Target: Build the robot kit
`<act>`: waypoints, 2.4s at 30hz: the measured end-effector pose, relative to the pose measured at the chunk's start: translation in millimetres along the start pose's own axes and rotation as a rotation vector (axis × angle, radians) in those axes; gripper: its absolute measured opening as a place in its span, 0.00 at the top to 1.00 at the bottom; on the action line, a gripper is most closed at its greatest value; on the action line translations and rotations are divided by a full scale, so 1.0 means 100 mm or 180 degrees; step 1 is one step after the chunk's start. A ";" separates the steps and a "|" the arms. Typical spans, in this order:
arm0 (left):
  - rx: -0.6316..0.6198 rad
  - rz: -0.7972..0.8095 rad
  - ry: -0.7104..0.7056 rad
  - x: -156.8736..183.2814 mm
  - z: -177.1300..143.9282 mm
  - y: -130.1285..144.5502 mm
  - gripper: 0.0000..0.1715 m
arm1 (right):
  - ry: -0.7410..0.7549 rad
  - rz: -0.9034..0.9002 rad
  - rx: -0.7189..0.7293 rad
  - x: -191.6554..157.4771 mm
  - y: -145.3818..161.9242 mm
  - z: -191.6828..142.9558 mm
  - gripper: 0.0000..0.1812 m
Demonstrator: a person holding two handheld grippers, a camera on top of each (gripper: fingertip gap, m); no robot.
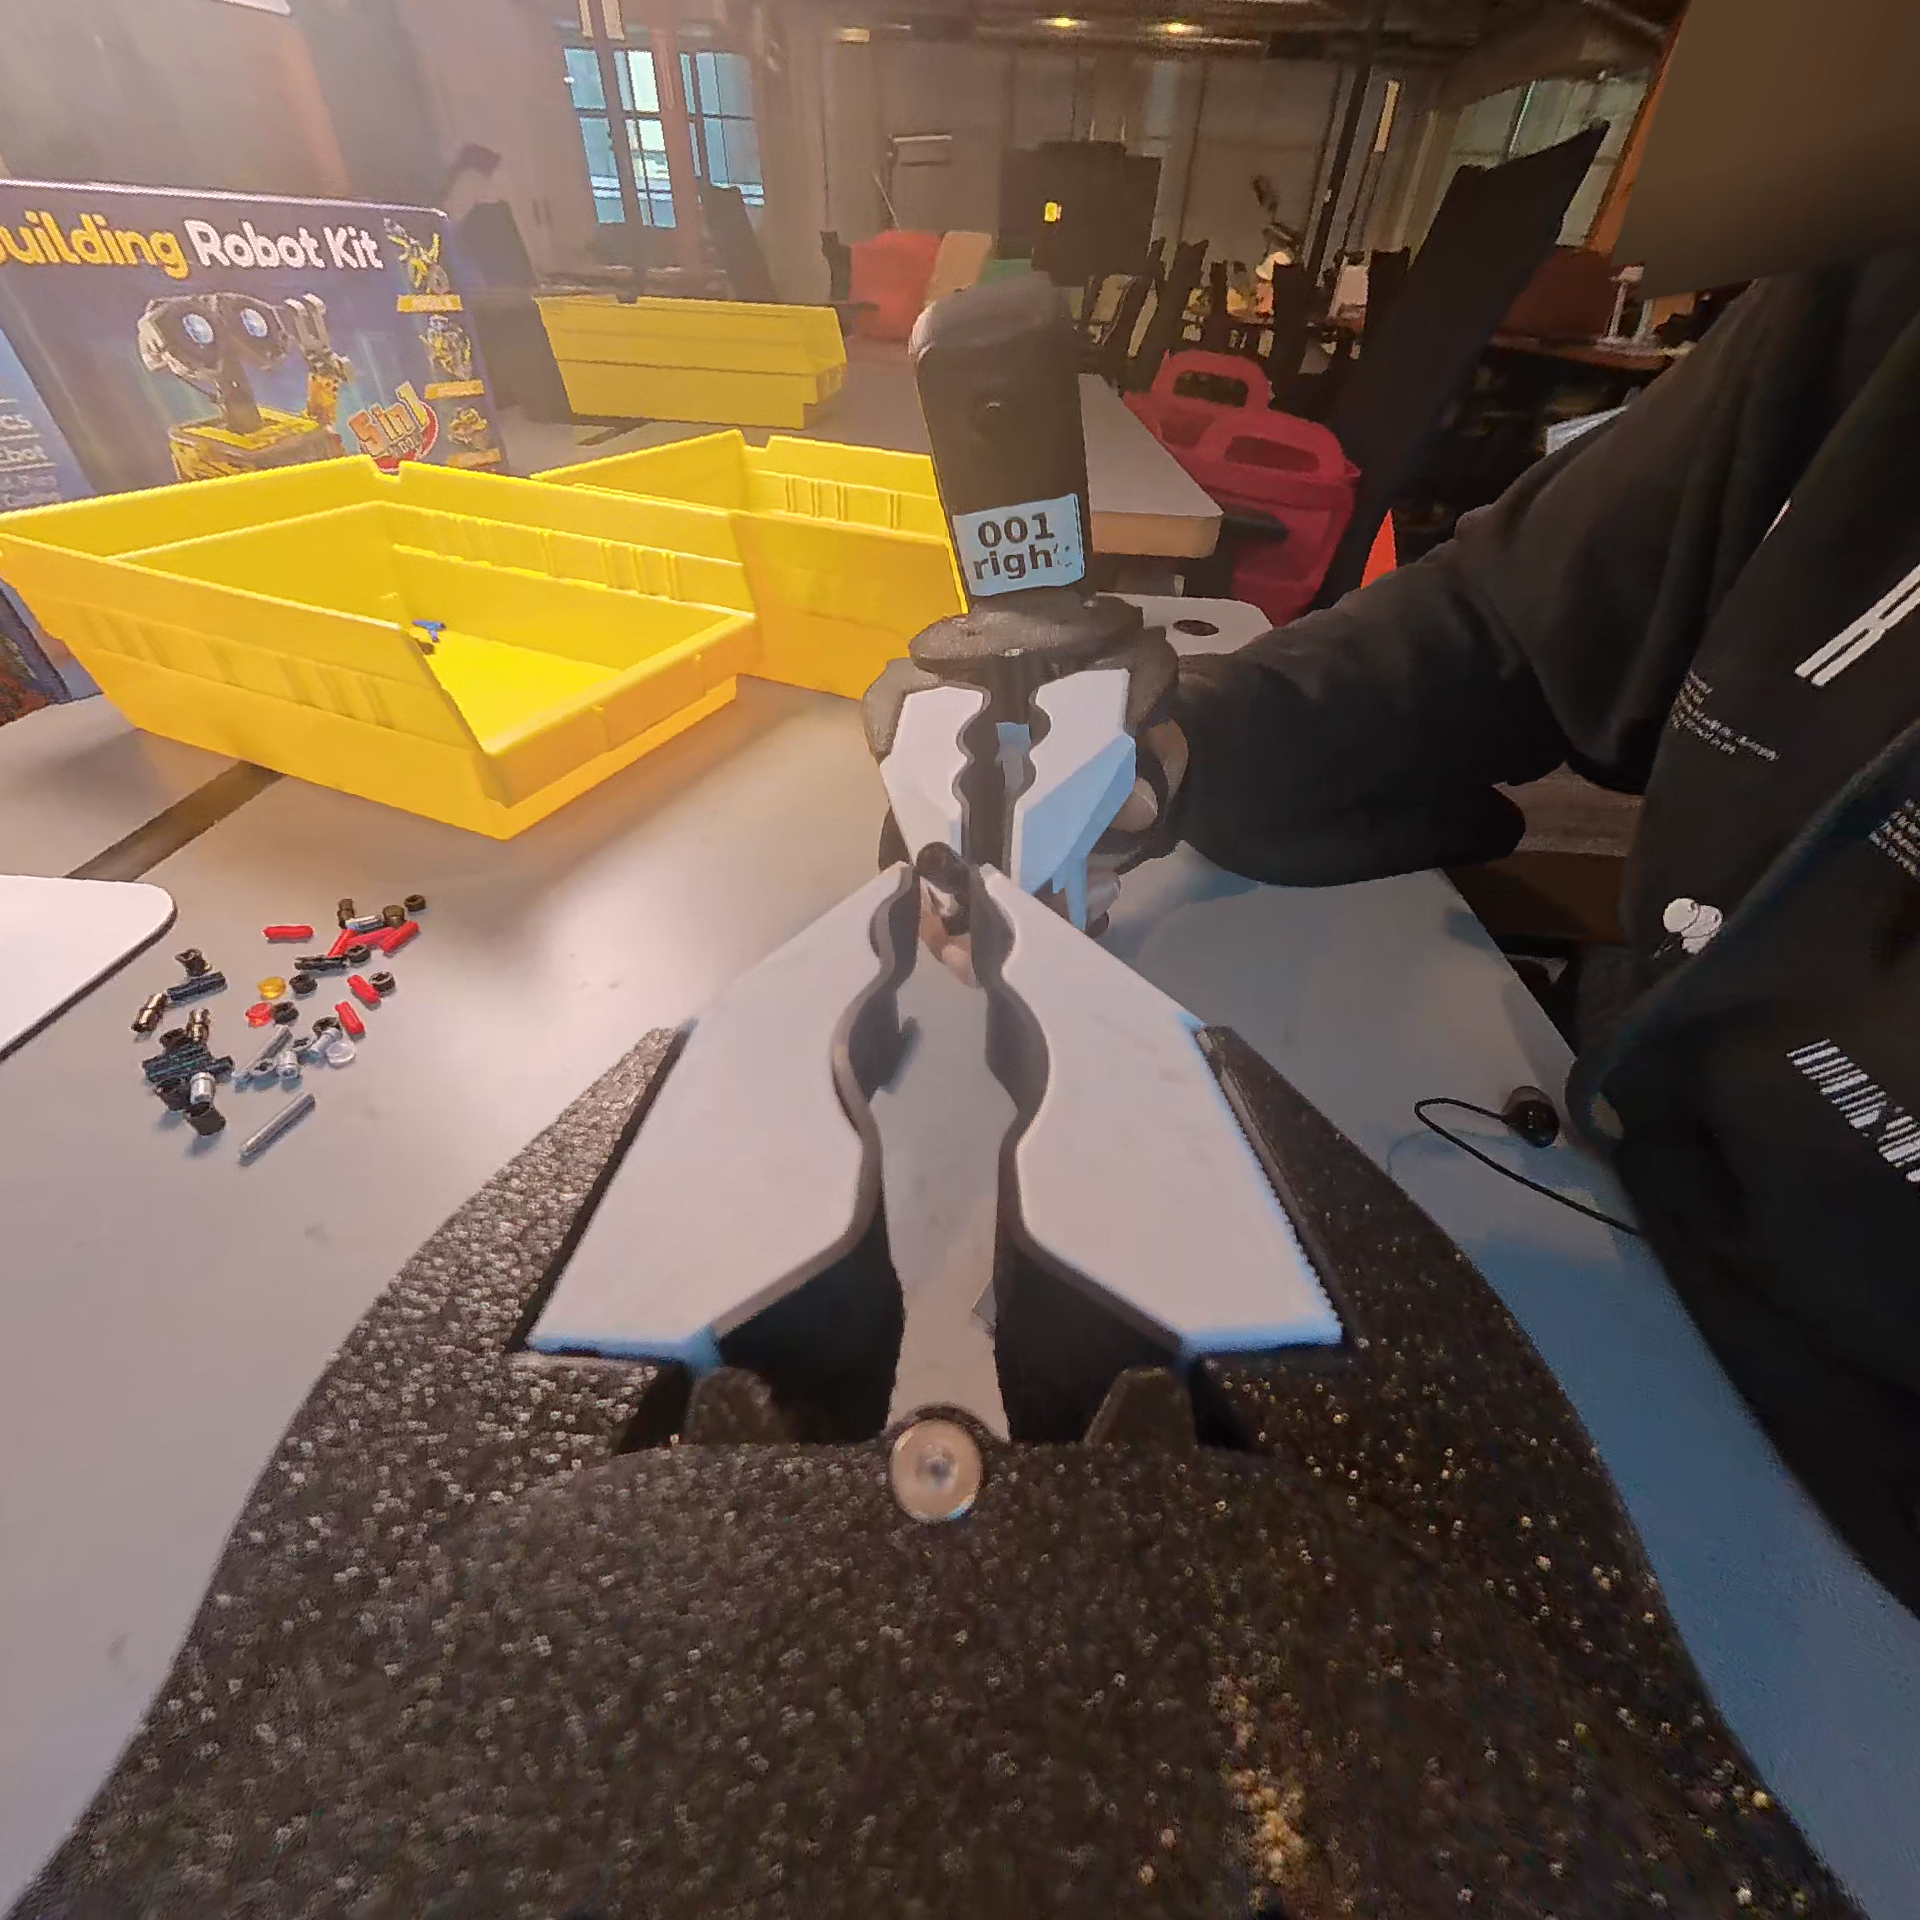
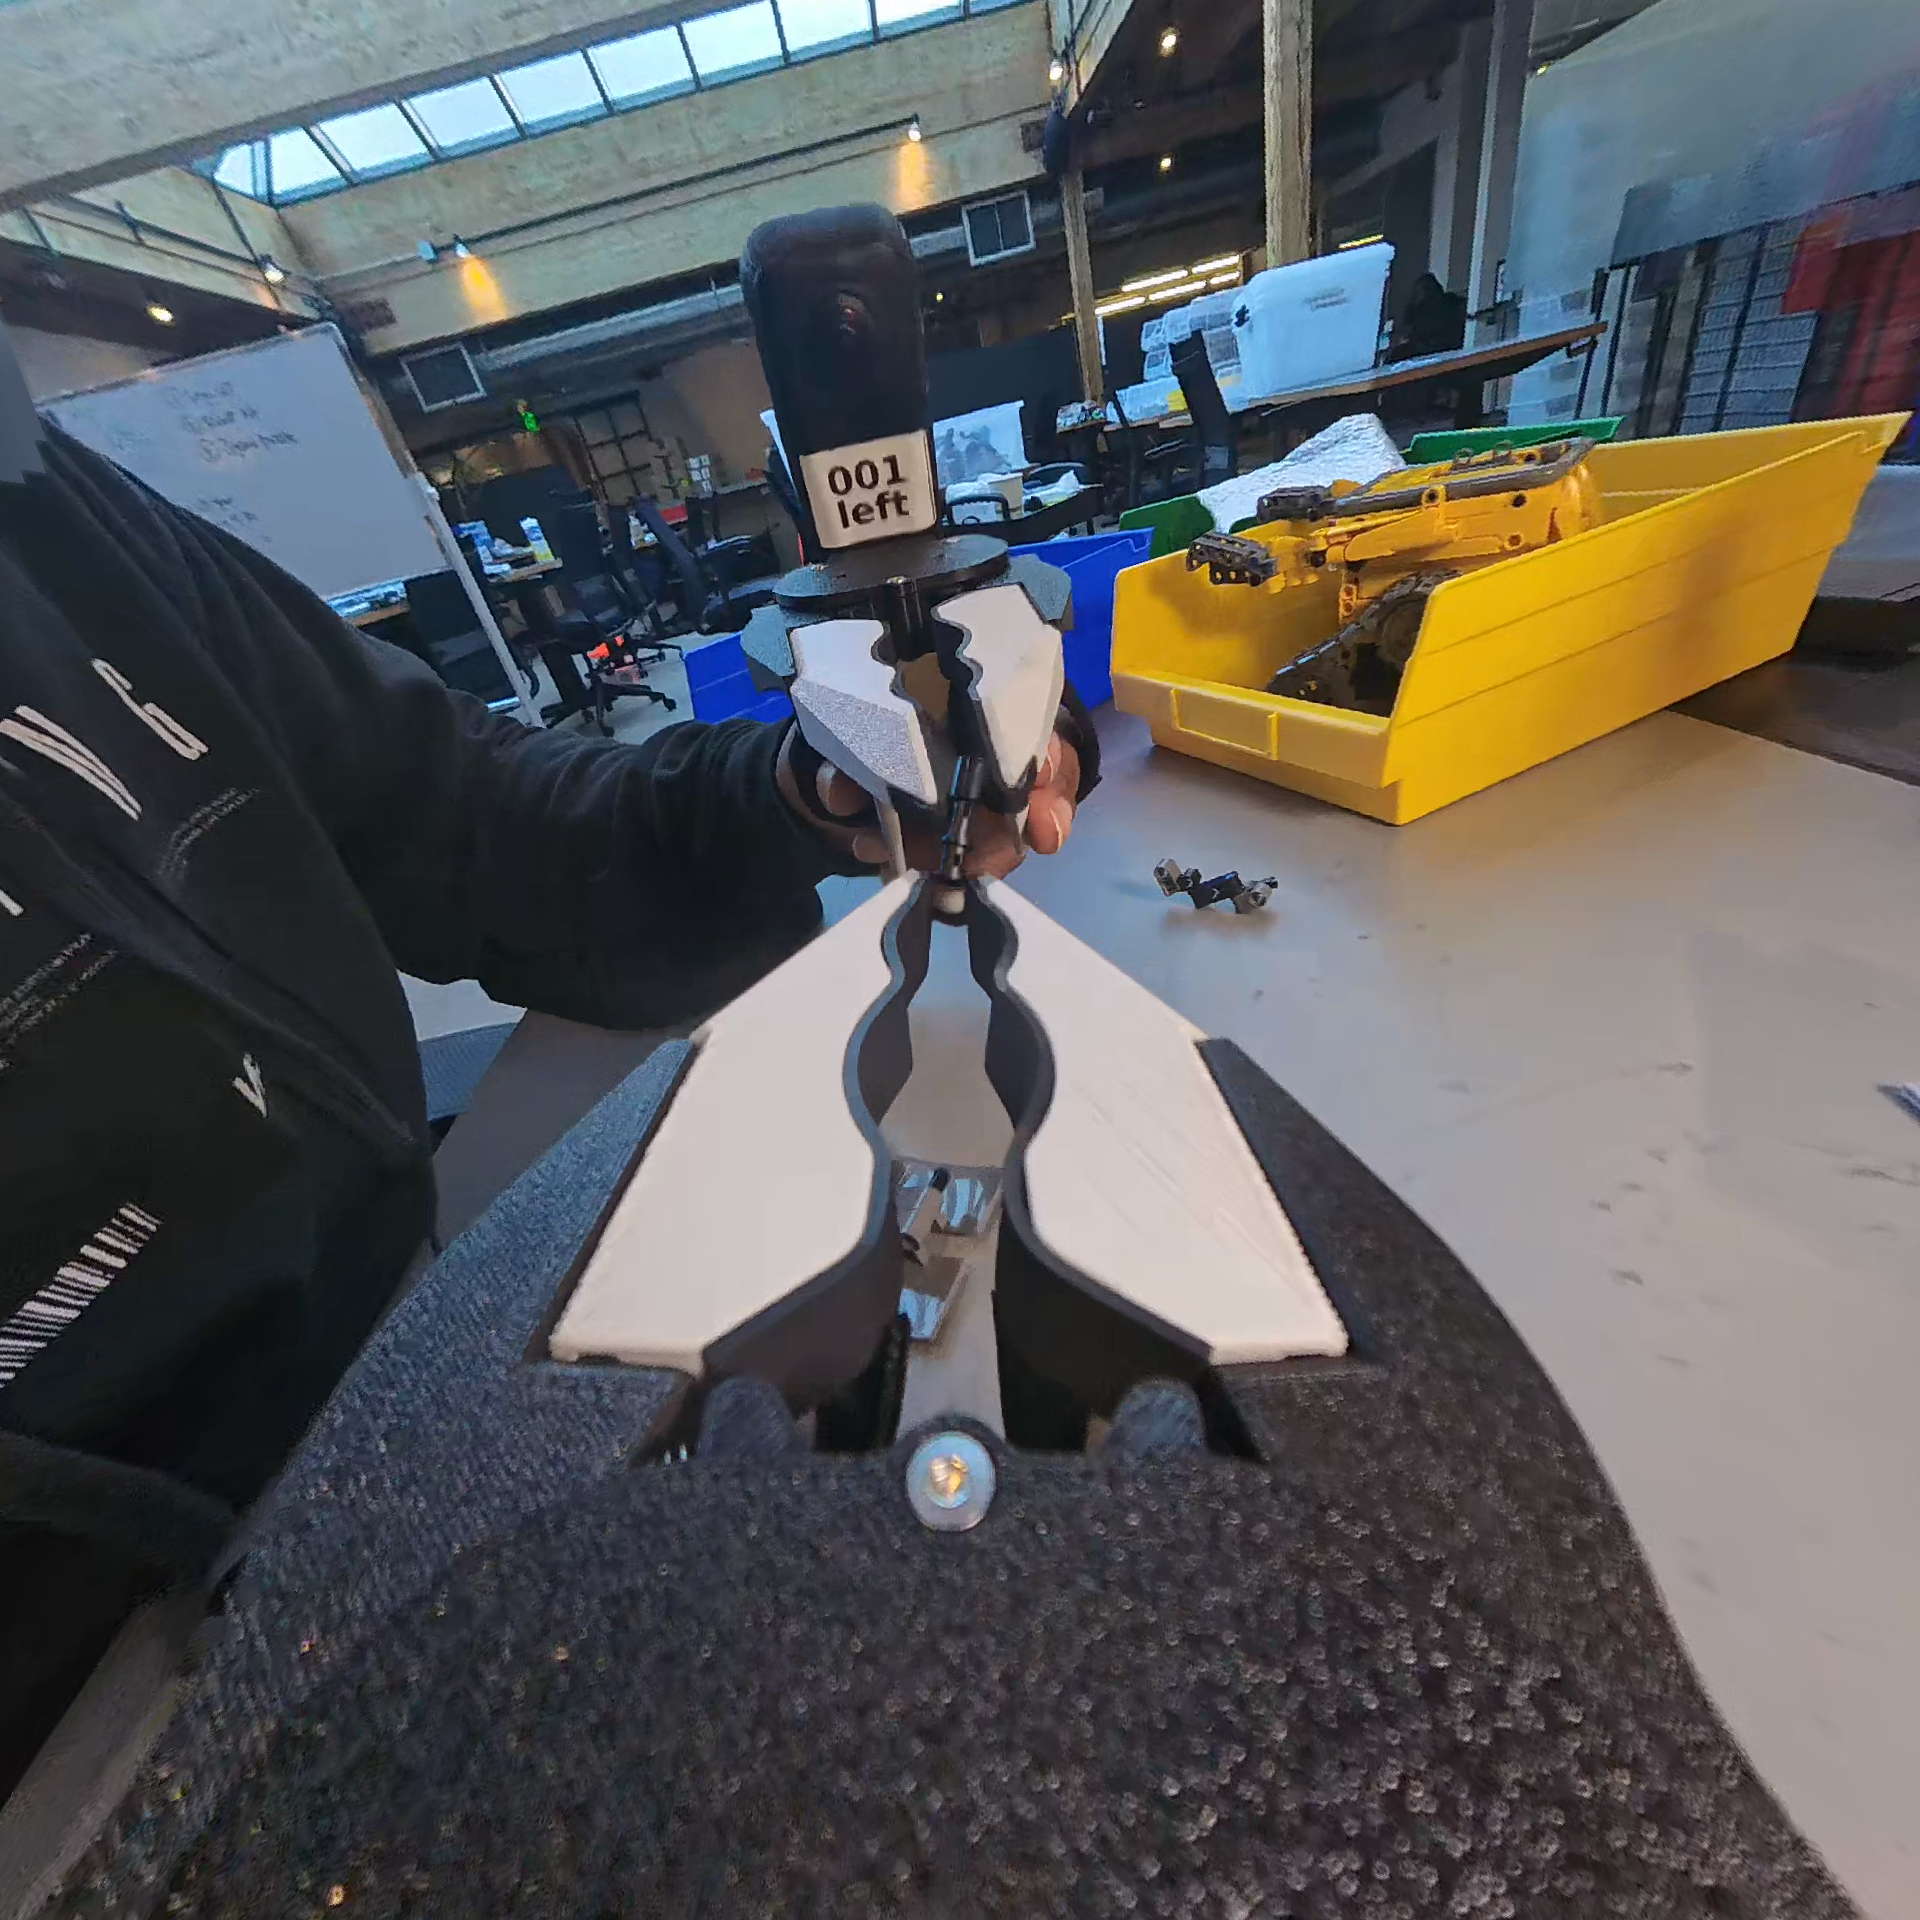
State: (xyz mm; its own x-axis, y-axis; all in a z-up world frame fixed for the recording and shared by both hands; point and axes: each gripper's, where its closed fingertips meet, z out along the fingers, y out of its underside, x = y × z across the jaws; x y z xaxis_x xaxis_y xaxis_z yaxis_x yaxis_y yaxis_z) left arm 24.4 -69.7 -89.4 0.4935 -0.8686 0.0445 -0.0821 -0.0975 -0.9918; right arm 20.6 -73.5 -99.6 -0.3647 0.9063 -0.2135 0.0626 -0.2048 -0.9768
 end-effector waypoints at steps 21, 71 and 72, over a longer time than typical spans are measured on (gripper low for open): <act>-0.0330 0.0347 -0.0112 0.01 0.04 0.12 1.00 | -0.0124 -0.0054 -0.0105 -0.07 0.02 0.01 0.98; -0.0764 0.0361 -0.0643 -0.22 0.06 0.29 0.95 | 0.0710 -0.1155 -0.0469 0.21 0.06 -0.03 0.96; -0.0760 0.0362 -0.0638 -0.21 0.06 0.28 0.95 | 0.0711 -0.1175 -0.0467 0.21 0.05 -0.04 0.96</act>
State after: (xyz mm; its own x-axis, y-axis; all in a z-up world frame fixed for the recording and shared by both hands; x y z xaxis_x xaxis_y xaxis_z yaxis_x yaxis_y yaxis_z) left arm 16.7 -51.0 -119.2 0.6281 -0.7699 -0.1130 -0.3355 -0.1370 -0.9320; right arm 16.6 -54.3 -109.0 -0.1789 0.9697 0.1666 0.1031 0.1868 -0.9770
